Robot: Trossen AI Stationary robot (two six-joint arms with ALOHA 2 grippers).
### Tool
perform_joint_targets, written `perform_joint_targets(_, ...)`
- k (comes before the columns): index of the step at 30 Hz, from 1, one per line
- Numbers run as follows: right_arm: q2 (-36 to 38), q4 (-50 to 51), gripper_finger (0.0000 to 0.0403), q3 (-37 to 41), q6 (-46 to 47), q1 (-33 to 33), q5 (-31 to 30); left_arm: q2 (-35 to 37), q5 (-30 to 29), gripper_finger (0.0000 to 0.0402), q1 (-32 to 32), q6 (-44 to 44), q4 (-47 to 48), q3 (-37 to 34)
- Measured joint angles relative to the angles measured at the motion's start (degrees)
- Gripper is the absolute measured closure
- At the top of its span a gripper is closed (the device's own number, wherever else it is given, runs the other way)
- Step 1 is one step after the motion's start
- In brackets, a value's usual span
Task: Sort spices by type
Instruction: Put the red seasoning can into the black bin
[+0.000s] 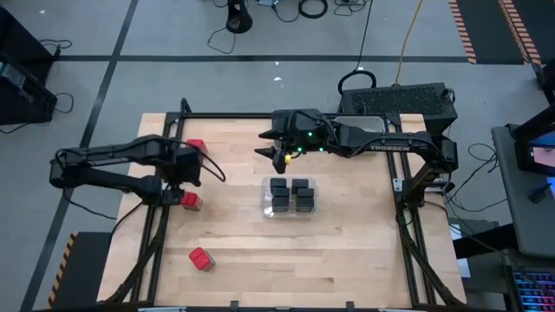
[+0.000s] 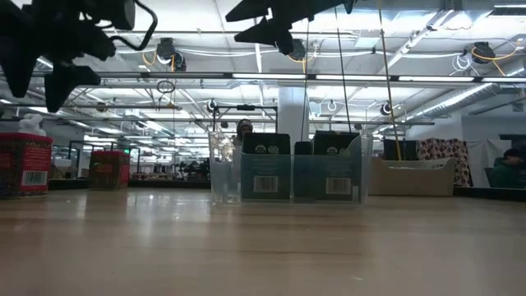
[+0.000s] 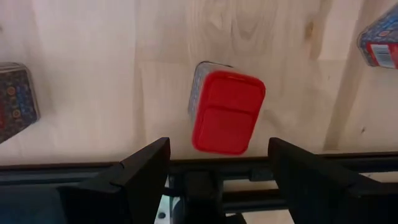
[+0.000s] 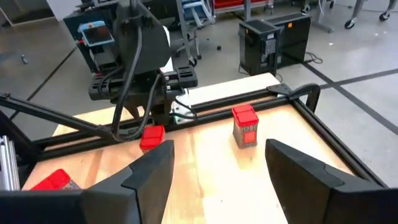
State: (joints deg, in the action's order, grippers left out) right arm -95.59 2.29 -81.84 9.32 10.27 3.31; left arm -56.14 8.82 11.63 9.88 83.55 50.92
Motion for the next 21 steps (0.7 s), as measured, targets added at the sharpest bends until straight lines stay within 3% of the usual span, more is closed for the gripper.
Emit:
perform_joint_targets(14, 0.0, 0.3, 0.0167, 0.0, -1.5, 1.5, 0.0, -1.1, -0.1, 0.0123, -3.3, 0.0, -2.6, -2.3)
perform_joint_targets(21, 0.0, 0.2, 0.0167, 0.0, -3.1, 1.8, 0.0, -4.5, -0.1, 0.0081, -3.4, -0.1, -3.1, -2.3)
